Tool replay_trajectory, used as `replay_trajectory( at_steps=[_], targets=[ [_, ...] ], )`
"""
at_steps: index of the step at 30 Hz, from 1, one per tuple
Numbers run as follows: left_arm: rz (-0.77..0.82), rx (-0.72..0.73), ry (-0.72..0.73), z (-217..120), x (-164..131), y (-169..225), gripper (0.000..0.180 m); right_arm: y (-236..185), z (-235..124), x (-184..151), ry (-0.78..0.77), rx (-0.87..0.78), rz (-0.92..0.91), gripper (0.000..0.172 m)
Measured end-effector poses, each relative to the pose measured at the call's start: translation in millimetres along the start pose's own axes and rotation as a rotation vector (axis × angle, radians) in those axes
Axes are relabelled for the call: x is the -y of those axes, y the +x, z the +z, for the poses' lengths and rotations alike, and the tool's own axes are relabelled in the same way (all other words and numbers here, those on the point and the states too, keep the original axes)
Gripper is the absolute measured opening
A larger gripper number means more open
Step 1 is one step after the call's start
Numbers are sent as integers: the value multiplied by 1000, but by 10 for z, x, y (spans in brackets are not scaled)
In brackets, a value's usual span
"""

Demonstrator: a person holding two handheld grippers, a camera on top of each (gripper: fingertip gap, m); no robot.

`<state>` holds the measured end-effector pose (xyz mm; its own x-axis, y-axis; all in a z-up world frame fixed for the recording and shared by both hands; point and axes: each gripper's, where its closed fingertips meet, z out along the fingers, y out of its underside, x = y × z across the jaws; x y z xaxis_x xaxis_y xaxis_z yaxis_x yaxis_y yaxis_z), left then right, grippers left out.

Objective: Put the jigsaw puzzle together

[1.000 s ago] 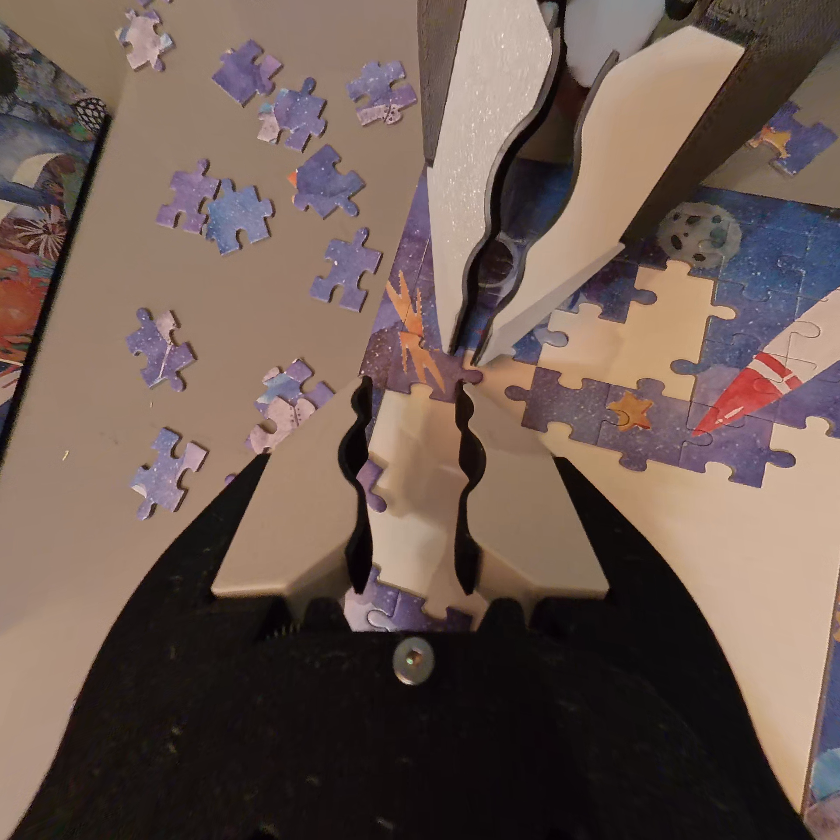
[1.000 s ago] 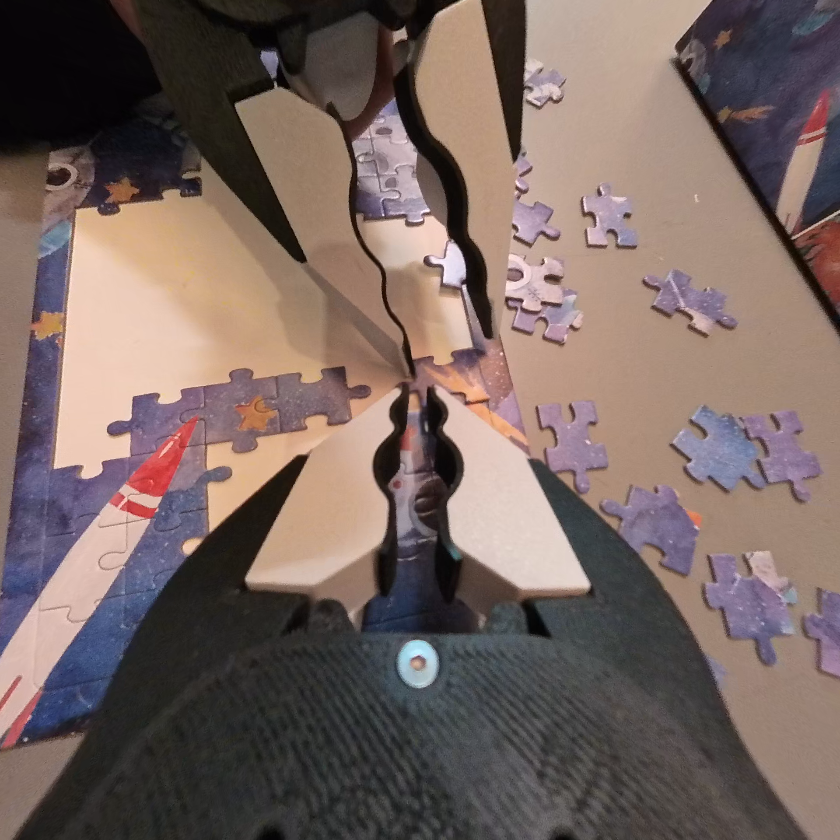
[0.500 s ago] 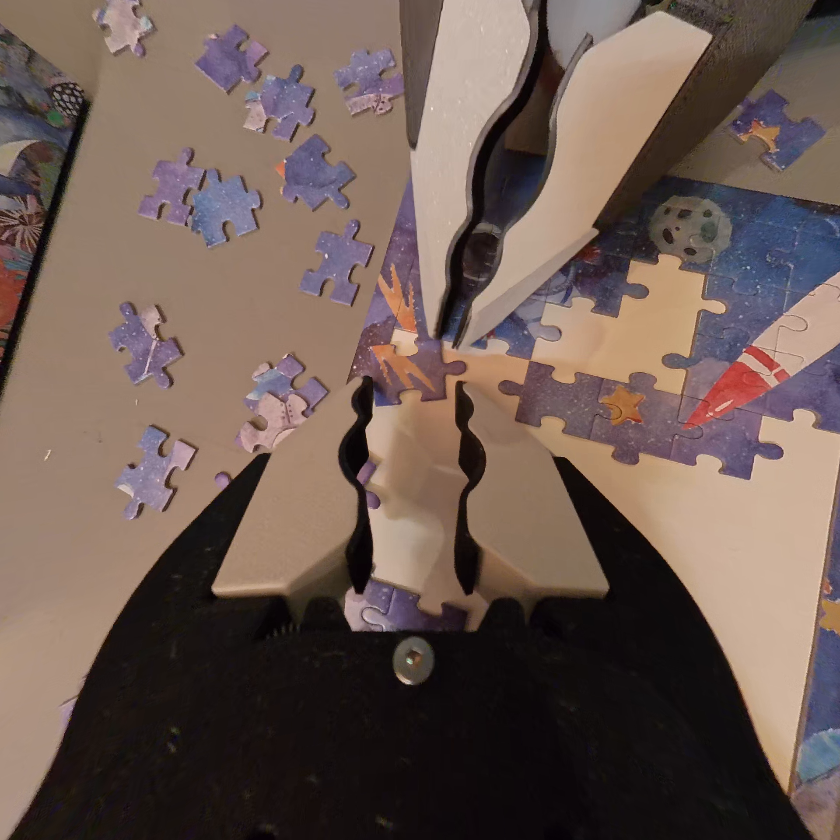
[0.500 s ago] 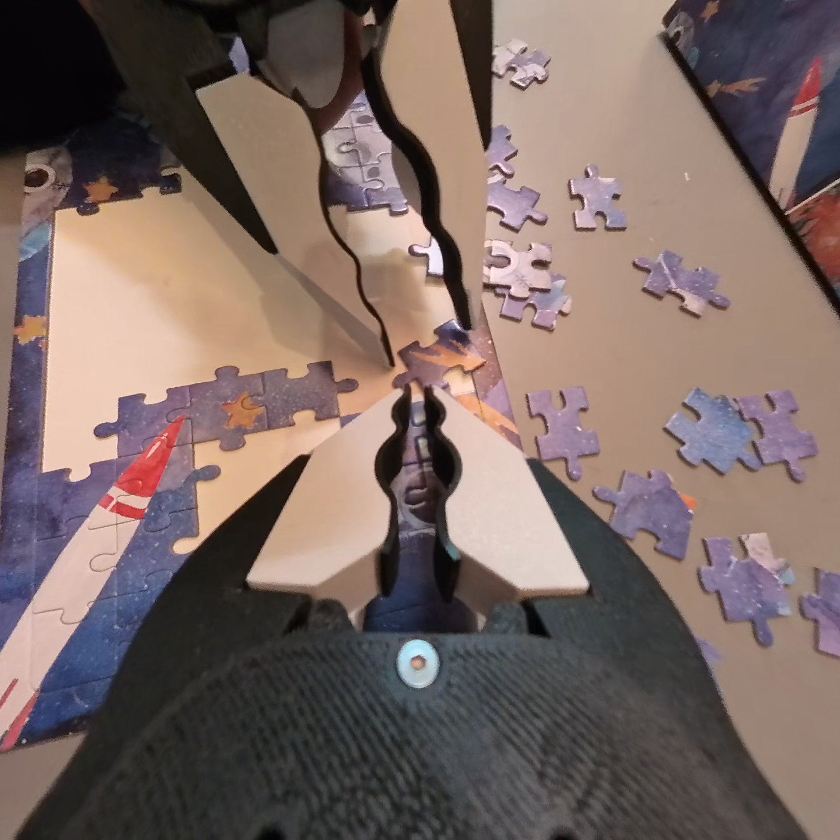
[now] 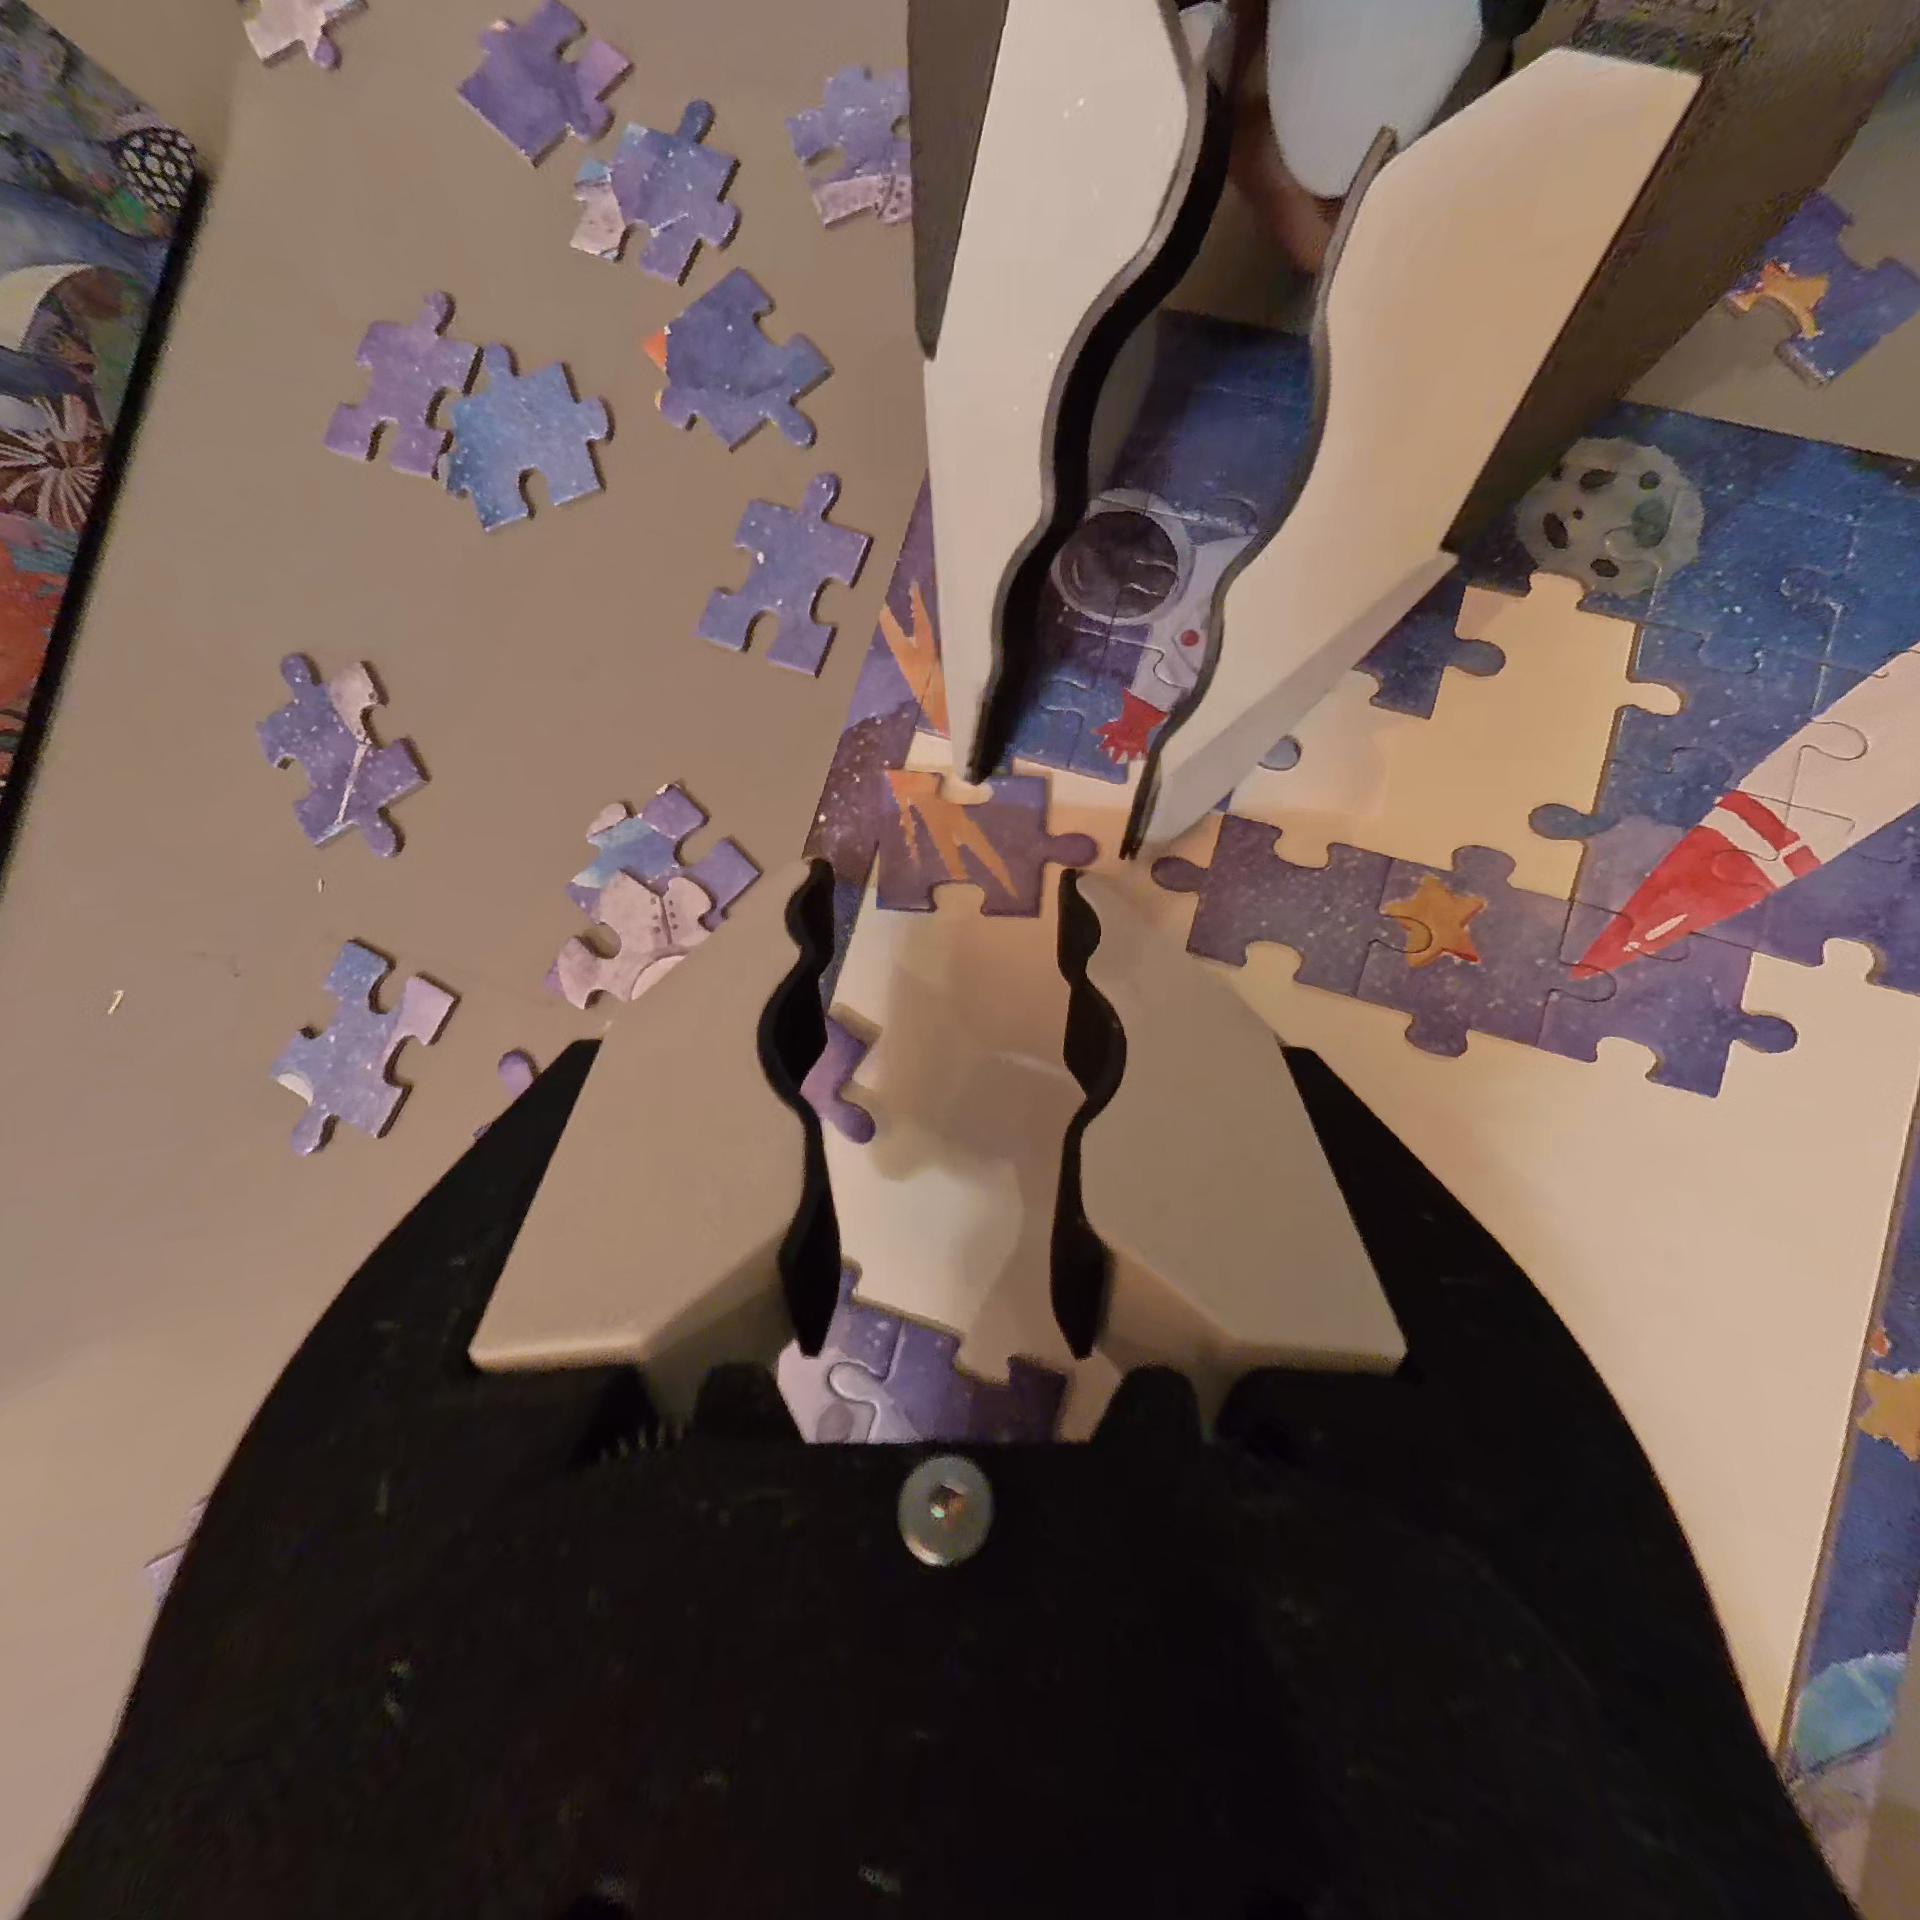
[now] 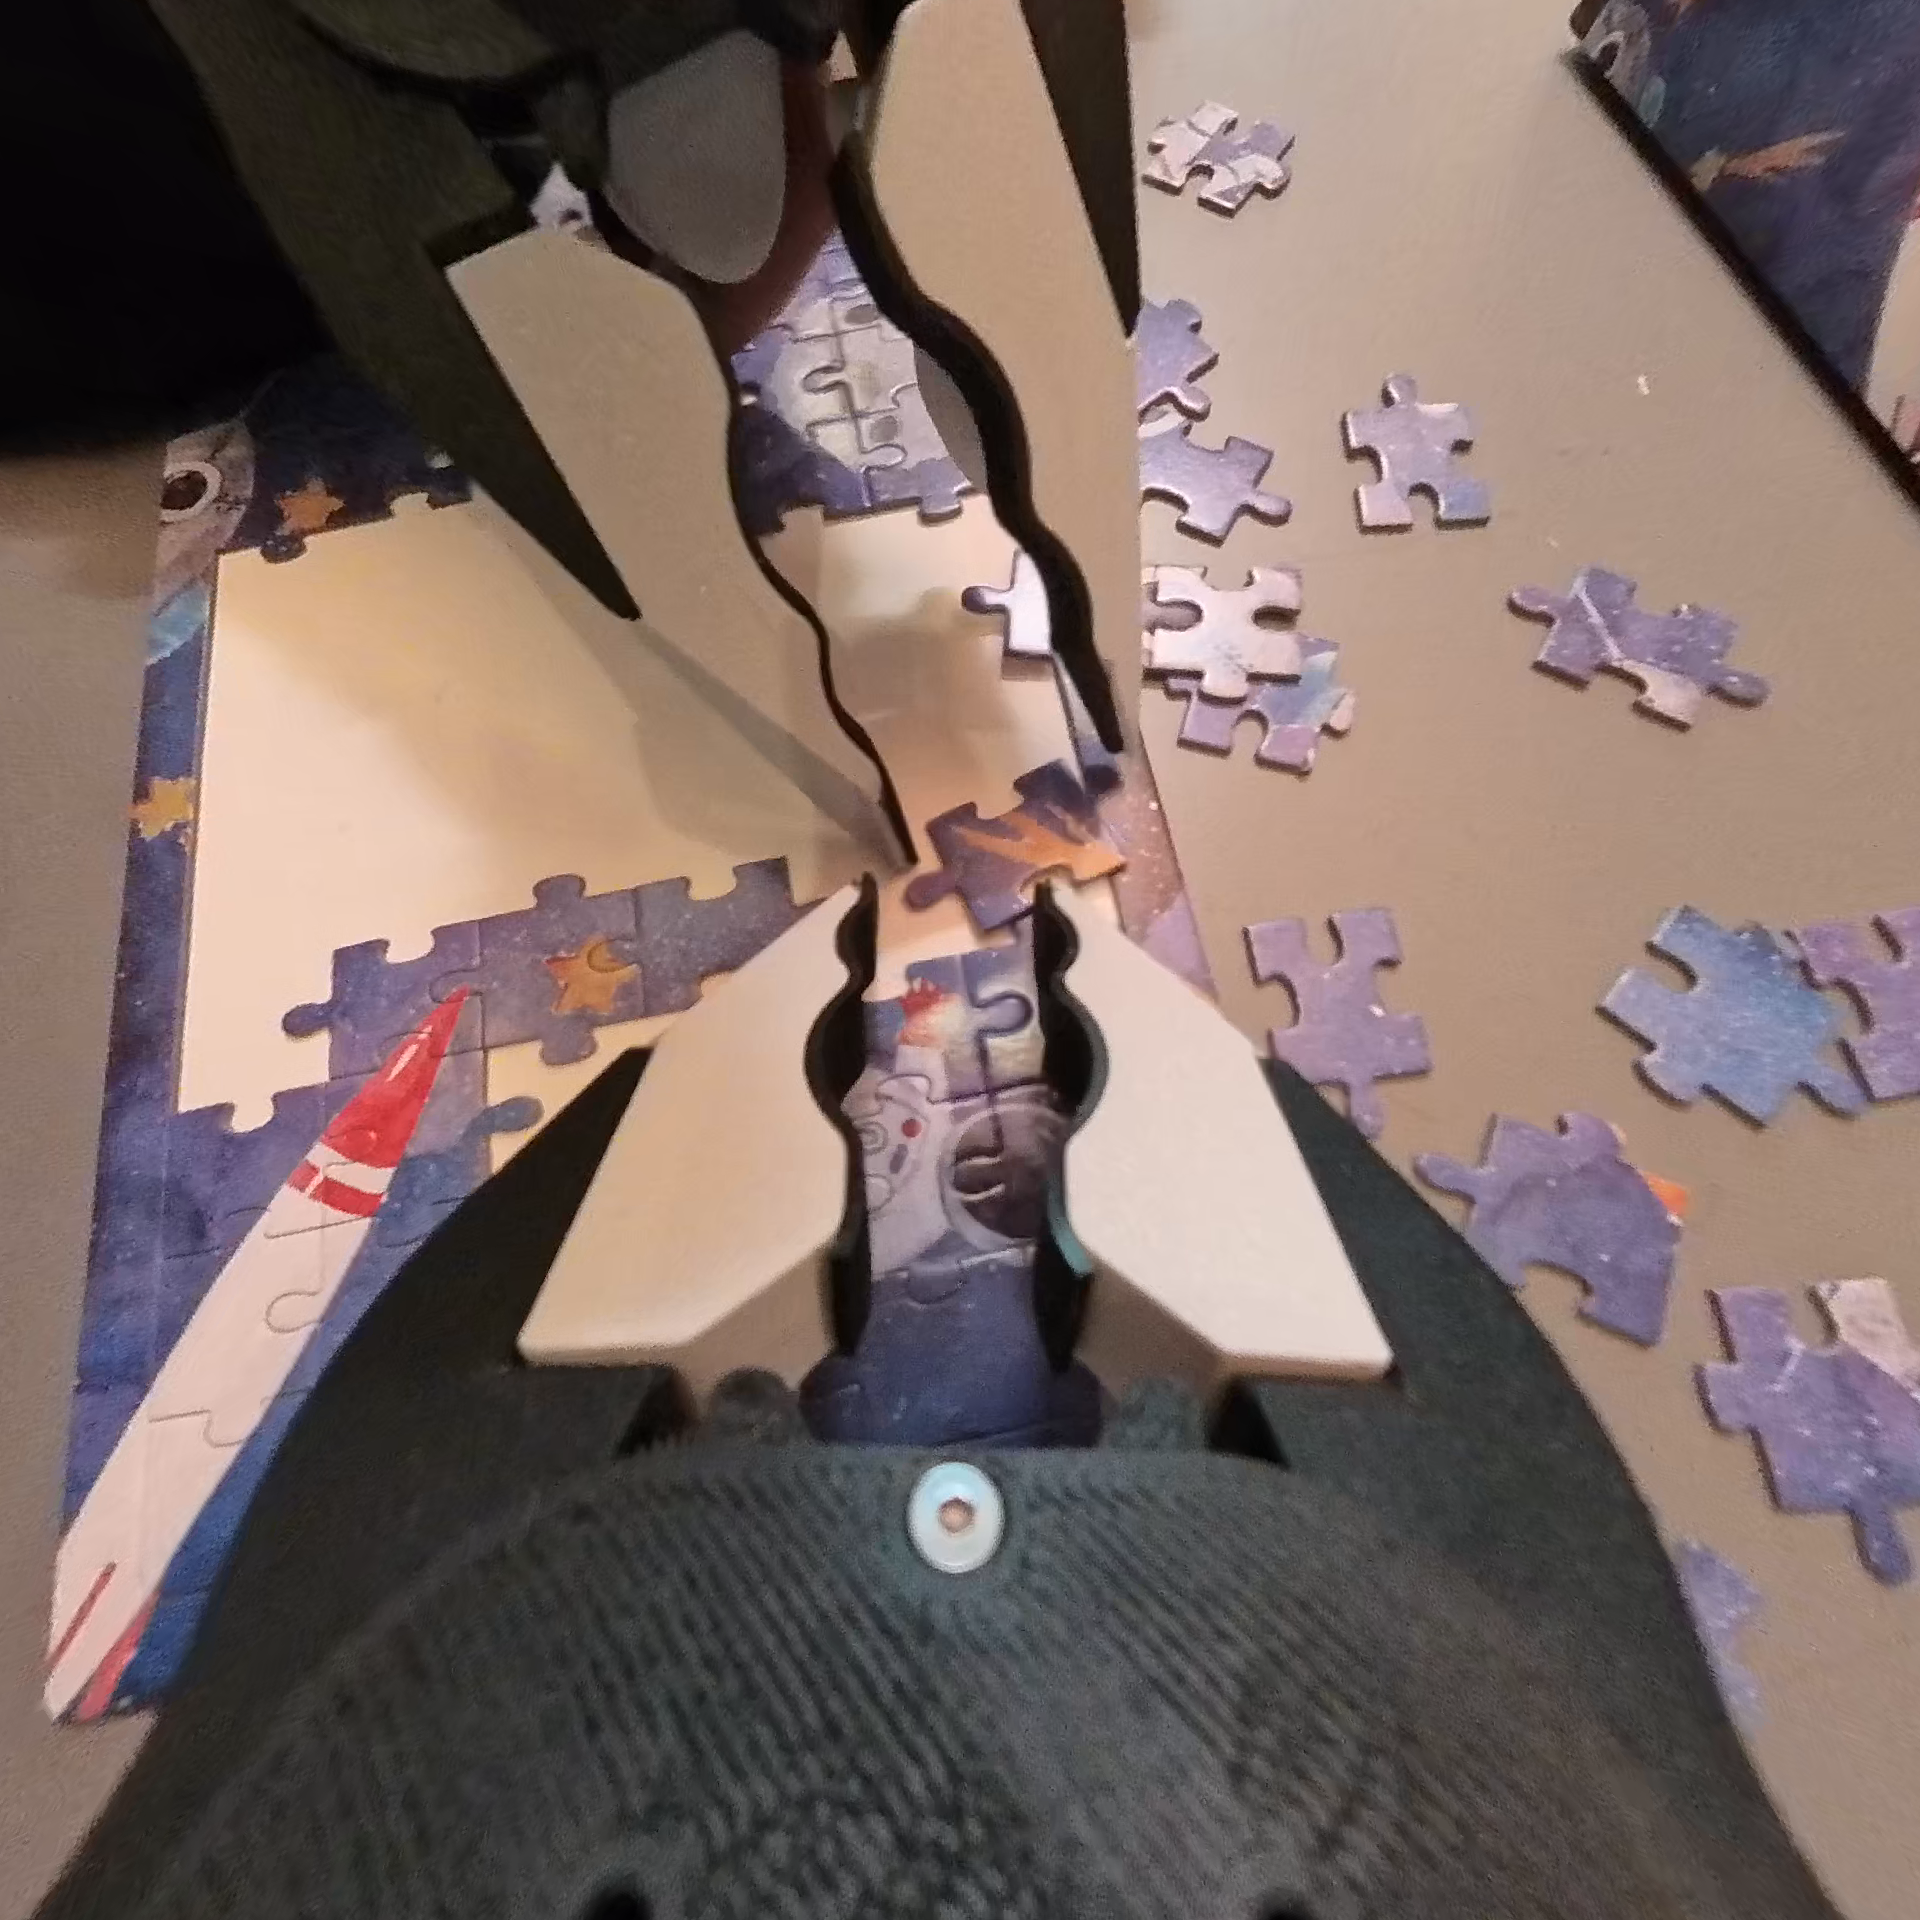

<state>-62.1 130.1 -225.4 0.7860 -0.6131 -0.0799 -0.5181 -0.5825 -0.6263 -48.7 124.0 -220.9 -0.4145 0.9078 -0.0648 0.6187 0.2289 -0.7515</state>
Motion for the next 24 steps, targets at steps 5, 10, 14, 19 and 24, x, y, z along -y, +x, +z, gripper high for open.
replay_trajectory(
  at_steps=[5,10,14,19,24],
  targets=[
    [-20,-17,2,3,-18,-4,43,-42,-29,-32,-12,22,-15,25],
    [-26,-36,16,12,-1,23,37,-55,-51,-52,-22,29,-20,23],
    [-24,-51,23,25,11,53,32,-79,-44,-62,-28,40,-24,22],
    [-19,-52,21,15,9,55,33,-31,-77,-18,-6,3,-42,22],
    [-34,-54,17,12,-3,42,38,25,-122,45,34,-26,-44,23]
  ],
)
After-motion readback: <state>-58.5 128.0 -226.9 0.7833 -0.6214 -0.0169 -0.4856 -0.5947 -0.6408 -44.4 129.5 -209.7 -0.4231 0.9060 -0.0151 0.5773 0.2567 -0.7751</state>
